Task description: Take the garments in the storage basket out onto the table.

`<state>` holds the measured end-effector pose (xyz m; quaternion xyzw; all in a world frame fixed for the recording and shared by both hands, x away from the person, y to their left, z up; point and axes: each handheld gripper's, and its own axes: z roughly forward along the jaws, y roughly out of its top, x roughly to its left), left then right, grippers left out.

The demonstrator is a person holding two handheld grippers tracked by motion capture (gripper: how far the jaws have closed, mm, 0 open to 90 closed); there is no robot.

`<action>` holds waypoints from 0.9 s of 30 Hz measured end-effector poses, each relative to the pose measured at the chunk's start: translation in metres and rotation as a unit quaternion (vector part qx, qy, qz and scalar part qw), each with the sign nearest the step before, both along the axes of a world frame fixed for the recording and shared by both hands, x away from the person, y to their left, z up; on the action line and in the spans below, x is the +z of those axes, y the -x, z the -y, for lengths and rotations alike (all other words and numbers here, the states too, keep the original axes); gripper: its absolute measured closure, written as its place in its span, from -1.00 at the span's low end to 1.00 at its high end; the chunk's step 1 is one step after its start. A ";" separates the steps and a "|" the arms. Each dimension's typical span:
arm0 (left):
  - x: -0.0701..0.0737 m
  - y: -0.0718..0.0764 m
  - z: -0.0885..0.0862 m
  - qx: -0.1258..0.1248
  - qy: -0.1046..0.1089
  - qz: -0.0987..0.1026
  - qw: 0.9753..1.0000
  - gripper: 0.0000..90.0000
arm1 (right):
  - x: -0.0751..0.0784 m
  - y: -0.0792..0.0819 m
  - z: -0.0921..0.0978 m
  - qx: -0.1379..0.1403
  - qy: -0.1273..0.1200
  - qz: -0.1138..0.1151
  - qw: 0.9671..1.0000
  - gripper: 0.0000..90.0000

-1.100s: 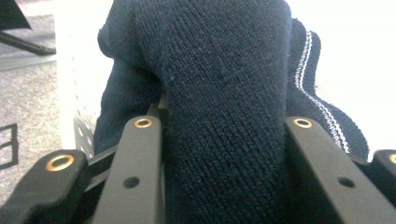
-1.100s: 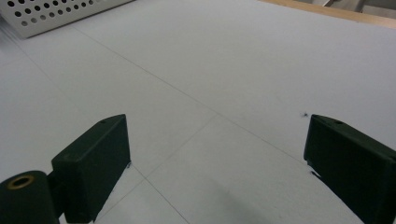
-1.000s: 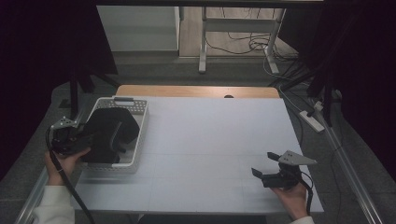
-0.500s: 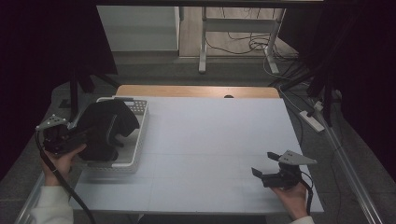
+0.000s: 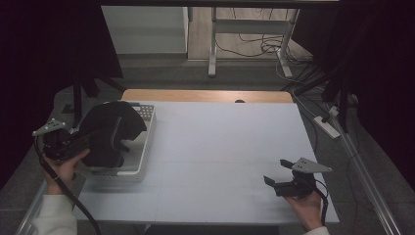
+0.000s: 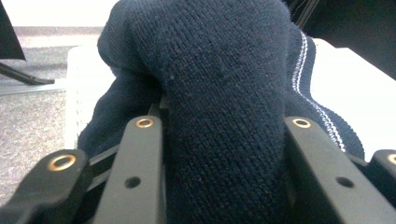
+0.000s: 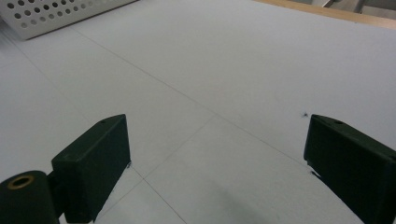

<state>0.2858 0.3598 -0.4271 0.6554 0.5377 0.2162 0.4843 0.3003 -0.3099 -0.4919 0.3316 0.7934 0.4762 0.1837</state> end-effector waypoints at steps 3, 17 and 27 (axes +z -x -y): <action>0.003 0.001 -0.001 0.001 0.011 0.008 1.000 0.43 | 0.000 0.000 0.000 0.000 0.000 0.000 1.000 -0.85; 0.020 0.006 0.006 -0.009 0.051 0.049 0.997 0.43 | 0.000 0.000 0.000 0.000 -0.002 -0.001 1.000 -0.85; 0.027 0.002 0.016 -0.021 0.066 0.062 0.996 0.44 | -0.001 0.000 0.000 0.000 -0.004 -0.003 1.000 -0.85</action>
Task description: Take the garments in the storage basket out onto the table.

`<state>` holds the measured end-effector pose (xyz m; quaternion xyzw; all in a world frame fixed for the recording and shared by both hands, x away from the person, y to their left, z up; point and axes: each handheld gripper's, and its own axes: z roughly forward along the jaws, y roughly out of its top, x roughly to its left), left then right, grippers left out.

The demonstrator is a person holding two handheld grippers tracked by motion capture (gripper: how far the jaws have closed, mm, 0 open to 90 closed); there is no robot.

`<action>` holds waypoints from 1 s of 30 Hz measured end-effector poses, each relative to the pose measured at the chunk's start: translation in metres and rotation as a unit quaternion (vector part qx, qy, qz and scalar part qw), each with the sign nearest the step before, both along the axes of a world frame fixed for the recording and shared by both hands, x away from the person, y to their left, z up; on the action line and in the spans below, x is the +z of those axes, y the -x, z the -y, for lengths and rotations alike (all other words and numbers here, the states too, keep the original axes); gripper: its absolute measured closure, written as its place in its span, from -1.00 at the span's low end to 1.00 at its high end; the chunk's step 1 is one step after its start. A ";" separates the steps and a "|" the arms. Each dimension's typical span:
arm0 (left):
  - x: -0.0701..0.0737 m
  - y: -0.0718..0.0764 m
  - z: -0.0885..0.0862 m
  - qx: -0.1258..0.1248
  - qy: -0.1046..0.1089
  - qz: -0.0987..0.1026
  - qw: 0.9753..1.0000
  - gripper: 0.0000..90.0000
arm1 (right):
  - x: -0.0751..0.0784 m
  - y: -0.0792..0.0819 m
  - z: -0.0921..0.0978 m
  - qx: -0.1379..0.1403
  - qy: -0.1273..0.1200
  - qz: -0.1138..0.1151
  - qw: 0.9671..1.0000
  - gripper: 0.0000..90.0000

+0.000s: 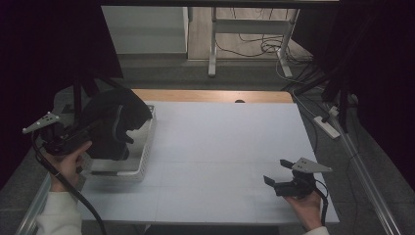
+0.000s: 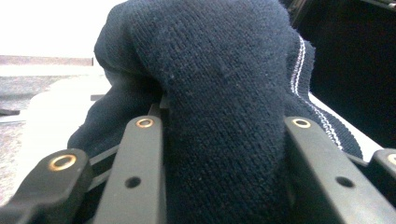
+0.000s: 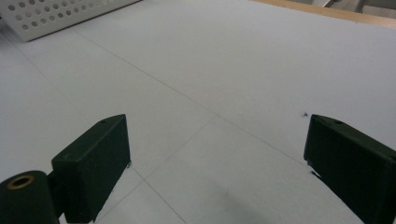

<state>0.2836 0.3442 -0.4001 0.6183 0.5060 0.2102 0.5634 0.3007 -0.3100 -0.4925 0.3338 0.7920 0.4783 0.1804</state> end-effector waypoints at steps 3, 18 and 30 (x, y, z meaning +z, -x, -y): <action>0.002 -0.001 0.003 -0.005 0.002 0.003 1.000 0.44 | 0.000 0.000 0.000 0.001 0.001 0.001 1.000 -0.85; 0.011 -0.001 0.014 -0.017 0.011 0.019 1.000 0.44 | 0.000 0.000 0.000 0.000 0.001 0.001 1.000 -0.85; 0.019 -0.005 0.032 -0.037 0.006 0.030 0.999 0.44 | 0.000 0.000 0.000 0.000 0.000 0.000 1.000 -0.85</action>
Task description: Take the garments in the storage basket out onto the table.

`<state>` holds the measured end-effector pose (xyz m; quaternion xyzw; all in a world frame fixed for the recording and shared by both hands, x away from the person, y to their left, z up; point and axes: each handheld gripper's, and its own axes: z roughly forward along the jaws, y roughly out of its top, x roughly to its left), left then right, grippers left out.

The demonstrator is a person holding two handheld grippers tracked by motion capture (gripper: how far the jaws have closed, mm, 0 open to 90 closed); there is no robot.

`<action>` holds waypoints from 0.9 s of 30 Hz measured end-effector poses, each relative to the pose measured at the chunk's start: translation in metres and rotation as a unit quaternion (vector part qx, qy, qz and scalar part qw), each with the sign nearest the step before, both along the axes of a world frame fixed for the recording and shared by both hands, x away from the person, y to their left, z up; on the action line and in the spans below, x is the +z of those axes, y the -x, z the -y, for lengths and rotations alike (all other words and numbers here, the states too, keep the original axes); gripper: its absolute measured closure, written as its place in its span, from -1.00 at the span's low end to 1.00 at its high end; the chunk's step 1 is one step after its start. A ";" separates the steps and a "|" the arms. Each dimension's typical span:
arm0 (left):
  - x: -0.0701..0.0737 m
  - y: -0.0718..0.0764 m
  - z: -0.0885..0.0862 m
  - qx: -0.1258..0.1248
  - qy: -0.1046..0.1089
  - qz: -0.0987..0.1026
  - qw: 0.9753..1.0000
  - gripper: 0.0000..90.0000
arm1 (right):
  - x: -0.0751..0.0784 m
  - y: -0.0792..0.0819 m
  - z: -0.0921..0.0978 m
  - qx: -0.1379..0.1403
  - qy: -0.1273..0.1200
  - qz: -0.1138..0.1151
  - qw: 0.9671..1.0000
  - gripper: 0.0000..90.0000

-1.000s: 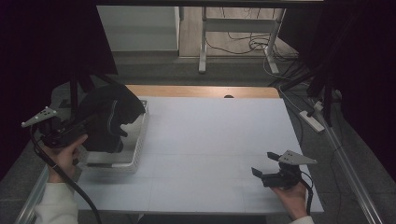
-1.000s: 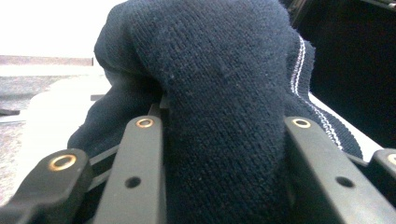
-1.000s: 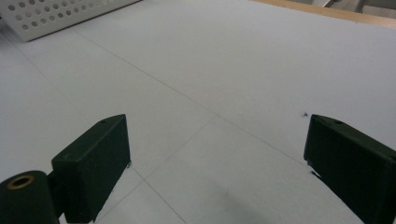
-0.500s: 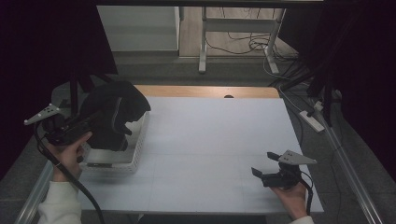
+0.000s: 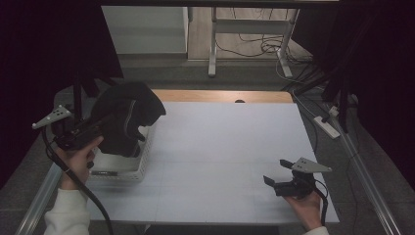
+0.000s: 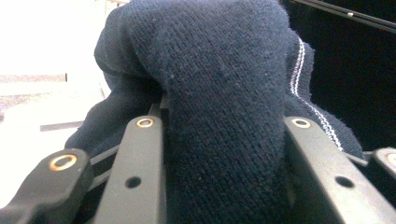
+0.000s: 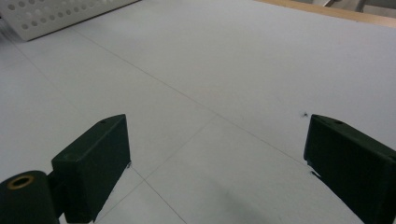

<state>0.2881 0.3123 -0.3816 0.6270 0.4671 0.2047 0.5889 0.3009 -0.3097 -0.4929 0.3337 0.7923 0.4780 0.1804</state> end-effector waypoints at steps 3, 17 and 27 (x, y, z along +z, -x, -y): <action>0.001 -0.001 0.004 -0.006 -0.001 -0.001 1.000 0.44 | 0.000 0.000 0.000 0.000 0.000 0.000 1.000 -0.85; 0.005 -0.007 0.023 -0.031 0.002 0.006 1.000 0.44 | 0.000 0.000 0.000 -0.001 -0.003 0.001 1.000 -0.85; 0.008 -0.010 0.035 -0.044 0.006 0.011 0.999 0.44 | 0.000 0.000 0.000 0.001 -0.002 0.001 1.000 -0.85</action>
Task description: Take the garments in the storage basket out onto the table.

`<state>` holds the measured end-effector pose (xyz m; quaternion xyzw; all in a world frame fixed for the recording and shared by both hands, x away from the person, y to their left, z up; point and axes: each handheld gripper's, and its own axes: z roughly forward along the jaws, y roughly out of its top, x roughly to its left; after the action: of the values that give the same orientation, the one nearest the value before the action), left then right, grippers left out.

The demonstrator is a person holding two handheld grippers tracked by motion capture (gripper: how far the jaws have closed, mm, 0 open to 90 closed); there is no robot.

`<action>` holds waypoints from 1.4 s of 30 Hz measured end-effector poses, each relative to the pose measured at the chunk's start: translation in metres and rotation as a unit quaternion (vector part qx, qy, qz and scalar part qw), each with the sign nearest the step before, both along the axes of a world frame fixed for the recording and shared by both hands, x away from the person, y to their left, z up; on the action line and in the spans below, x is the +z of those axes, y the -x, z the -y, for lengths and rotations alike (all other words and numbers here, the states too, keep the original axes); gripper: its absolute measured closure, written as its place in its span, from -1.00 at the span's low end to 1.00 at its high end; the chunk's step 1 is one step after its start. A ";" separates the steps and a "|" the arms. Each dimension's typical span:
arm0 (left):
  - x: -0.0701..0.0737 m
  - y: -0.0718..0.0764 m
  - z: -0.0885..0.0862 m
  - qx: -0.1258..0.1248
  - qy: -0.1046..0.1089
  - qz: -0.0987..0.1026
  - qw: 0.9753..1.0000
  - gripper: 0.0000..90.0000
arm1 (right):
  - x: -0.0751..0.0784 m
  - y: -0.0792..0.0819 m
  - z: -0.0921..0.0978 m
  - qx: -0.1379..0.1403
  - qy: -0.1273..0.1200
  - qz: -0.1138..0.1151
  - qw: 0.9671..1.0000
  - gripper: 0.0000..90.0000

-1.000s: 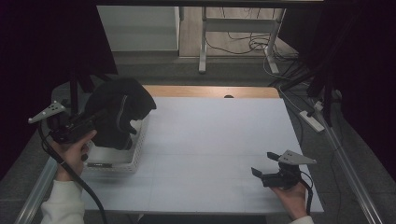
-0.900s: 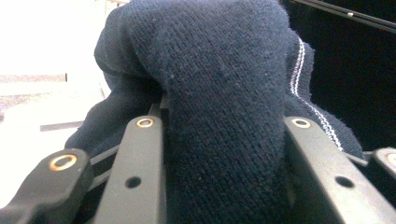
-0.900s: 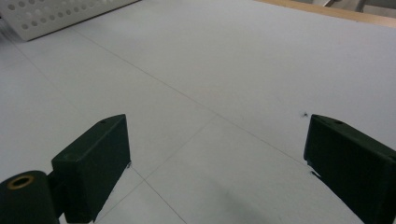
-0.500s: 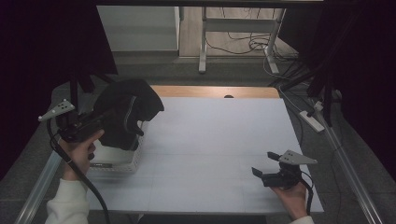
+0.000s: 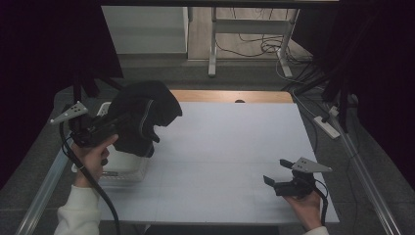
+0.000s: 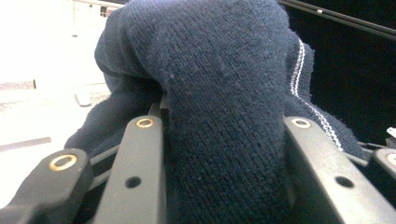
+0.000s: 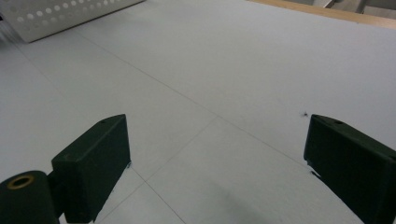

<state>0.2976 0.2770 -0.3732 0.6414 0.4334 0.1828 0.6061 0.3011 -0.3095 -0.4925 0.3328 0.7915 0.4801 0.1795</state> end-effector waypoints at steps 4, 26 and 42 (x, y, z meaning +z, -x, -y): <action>0.000 -0.003 0.008 -0.006 0.000 0.000 1.000 0.44 | 0.000 0.000 0.001 -0.001 -0.002 0.002 1.000 -0.85; 0.003 -0.012 0.038 -0.042 -0.006 0.004 0.999 0.44 | -0.001 -0.002 0.000 -0.001 -0.004 0.000 1.000 -0.85; 0.001 -0.025 0.067 -0.077 -0.009 -0.002 0.997 0.44 | -0.002 -0.003 0.001 -0.002 -0.010 -0.003 1.000 -0.85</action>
<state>0.3226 0.2096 -0.3726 0.6789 0.3818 0.1384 0.6117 0.3041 -0.3106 -0.4941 0.3375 0.7866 0.4865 0.1751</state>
